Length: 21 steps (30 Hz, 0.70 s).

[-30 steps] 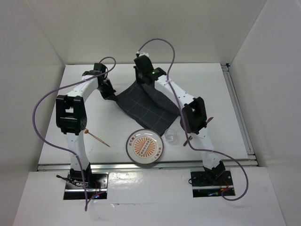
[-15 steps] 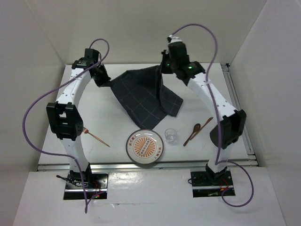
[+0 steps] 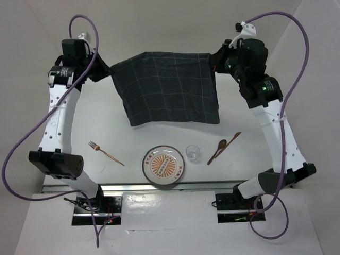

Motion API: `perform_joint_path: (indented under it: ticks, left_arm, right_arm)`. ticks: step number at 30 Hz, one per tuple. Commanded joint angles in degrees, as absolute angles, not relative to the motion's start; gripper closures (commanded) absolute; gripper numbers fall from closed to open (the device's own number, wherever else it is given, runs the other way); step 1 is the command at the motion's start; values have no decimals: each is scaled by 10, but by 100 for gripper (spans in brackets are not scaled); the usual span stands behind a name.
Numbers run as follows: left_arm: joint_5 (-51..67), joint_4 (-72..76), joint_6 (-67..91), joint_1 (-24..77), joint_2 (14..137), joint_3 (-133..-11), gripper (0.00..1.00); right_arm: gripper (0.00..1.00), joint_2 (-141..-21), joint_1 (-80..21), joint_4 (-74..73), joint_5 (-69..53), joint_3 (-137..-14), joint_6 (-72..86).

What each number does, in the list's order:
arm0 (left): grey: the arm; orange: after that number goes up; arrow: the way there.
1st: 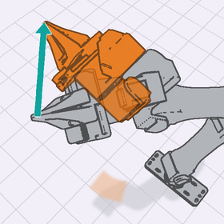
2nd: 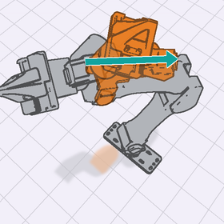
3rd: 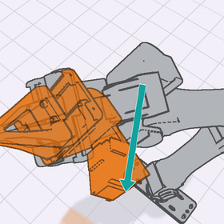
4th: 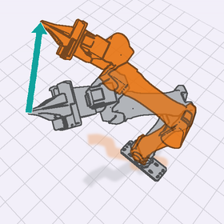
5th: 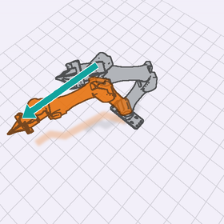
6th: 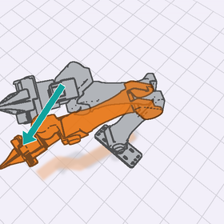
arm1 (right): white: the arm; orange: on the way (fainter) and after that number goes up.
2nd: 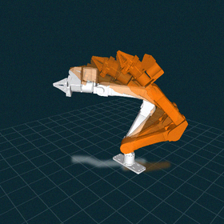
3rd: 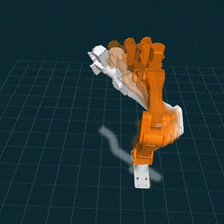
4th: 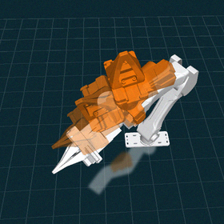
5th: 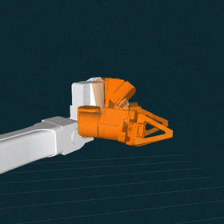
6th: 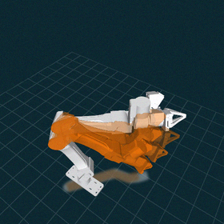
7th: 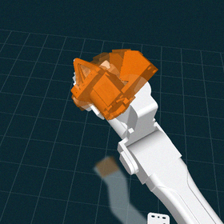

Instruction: Set the dinner table for one person

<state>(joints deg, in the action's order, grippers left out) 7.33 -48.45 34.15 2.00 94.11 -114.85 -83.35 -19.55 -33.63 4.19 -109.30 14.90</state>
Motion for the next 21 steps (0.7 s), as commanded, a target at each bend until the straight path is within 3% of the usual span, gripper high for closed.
perform_joint_path:
  ticks: [1, 11, 17, 21]
  left_arm:
    - [80, -482, 320, 18, 893, -1176, 100]
    - [56, -532, 297, 2, 822, -1207, 100]
    - [56, -527, 279, 2, 901, -1201, 100]
    - [56, -498, 279, -4, 1002, -1215, 100]
  right_arm:
    - [100, -789, -192, -352, 28, -1083, 137]
    - [100, -740, -192, -372, 28, -1053, 148]
    - [100, -791, -179, -356, 50, -1005, 135]
    - [100, -873, -132, -286, -2, -972, 134]
